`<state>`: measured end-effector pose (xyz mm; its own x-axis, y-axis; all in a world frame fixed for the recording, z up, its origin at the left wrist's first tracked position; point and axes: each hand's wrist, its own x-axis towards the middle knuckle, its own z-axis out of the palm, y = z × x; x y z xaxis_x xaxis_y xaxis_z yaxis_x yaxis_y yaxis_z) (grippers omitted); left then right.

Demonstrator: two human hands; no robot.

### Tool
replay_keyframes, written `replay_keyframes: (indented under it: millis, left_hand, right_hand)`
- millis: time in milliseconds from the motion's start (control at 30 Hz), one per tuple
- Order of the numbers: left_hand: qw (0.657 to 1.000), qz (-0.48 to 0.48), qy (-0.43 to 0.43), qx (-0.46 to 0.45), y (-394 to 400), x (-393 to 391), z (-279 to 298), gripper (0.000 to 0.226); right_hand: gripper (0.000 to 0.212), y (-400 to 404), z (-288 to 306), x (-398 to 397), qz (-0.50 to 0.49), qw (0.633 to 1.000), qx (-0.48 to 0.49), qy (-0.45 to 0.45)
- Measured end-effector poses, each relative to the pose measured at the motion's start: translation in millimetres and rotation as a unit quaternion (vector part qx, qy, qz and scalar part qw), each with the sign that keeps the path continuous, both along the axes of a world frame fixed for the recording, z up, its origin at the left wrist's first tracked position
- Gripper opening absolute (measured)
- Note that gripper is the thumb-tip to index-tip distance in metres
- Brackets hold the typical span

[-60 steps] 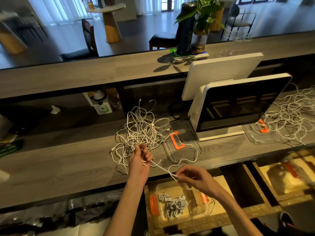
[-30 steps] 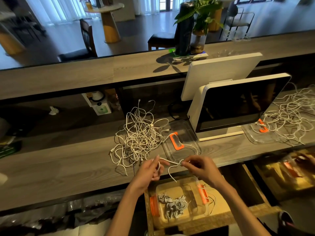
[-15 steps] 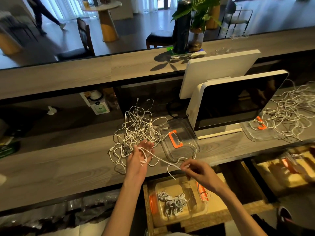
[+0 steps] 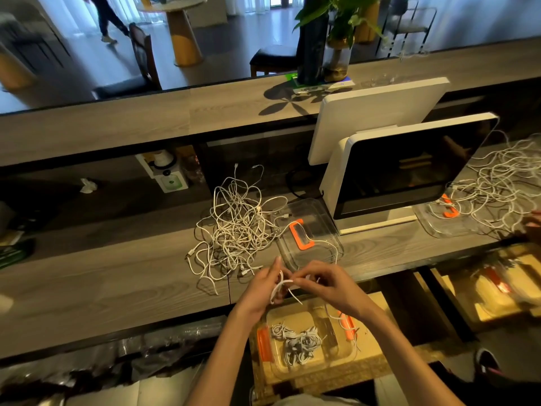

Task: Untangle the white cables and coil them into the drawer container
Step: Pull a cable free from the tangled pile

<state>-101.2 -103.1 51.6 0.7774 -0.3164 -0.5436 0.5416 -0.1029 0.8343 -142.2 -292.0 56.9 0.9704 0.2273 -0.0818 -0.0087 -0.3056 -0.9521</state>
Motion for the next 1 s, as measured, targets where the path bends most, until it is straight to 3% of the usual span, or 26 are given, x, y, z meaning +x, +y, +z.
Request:
replay_keyframes:
  millis: [167, 367, 500, 667, 833, 1000]
  left_hand:
    - [0.993, -0.091, 0.036, -0.069, 7, -6, 3, 0.066]
    - [0.982, -0.171, -0.061, -0.060, 15, -8, 7, 0.041]
    - [0.988, -0.096, -0.117, -0.037, 23, -5, 1, 0.040]
    - [0.988, 0.077, -0.097, -0.097, 34, 5, -1, 0.045]
    - [0.966, 0.180, -0.054, -0.176, 30, 10, 3, 0.044]
    - [0.918, 0.276, 0.006, -0.286, 21, 14, 8, 0.043]
  right_hand:
    - [0.007, -1, -6, 7, -0.092, 0.995, -0.010, -0.024]
    - [0.013, -12, -3, 8, -0.059, 0.998, -0.022, -0.025]
    - [0.020, -26, 1, 9, -0.066, 0.997, -0.035, -0.033]
    - [0.028, -53, 1, 5, -0.085, 0.994, -0.060, -0.022]
    - [0.020, -53, -3, -4, -0.057, 0.998, -0.033, 0.011]
    - [0.018, -28, -11, -13, -0.012, 0.999, -0.026, 0.024]
